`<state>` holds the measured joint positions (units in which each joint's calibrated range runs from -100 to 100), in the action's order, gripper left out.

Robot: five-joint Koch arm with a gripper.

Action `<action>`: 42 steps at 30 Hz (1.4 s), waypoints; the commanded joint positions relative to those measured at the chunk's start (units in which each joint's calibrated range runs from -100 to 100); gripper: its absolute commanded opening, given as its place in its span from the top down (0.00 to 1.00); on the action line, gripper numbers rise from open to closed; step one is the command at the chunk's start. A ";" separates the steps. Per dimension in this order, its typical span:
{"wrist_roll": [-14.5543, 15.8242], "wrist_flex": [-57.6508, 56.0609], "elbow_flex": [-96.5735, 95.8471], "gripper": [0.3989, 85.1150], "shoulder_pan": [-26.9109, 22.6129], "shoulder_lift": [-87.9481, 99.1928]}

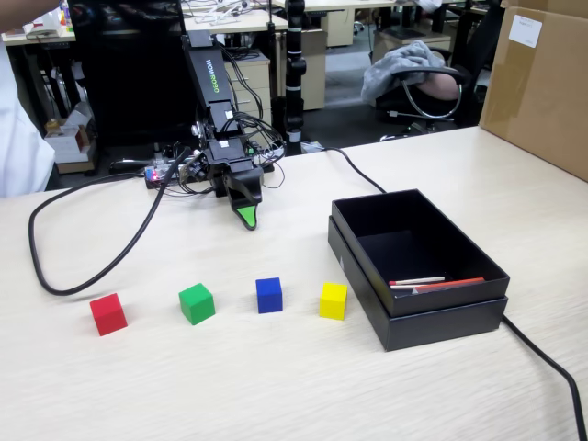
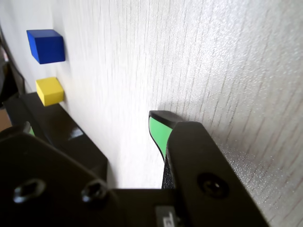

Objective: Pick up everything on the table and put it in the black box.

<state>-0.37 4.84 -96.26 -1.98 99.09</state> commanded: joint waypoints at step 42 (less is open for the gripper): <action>-11.62 -66.83 120.37 0.45 23.20 -90.66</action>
<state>-11.31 -61.36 16.66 20.98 12.36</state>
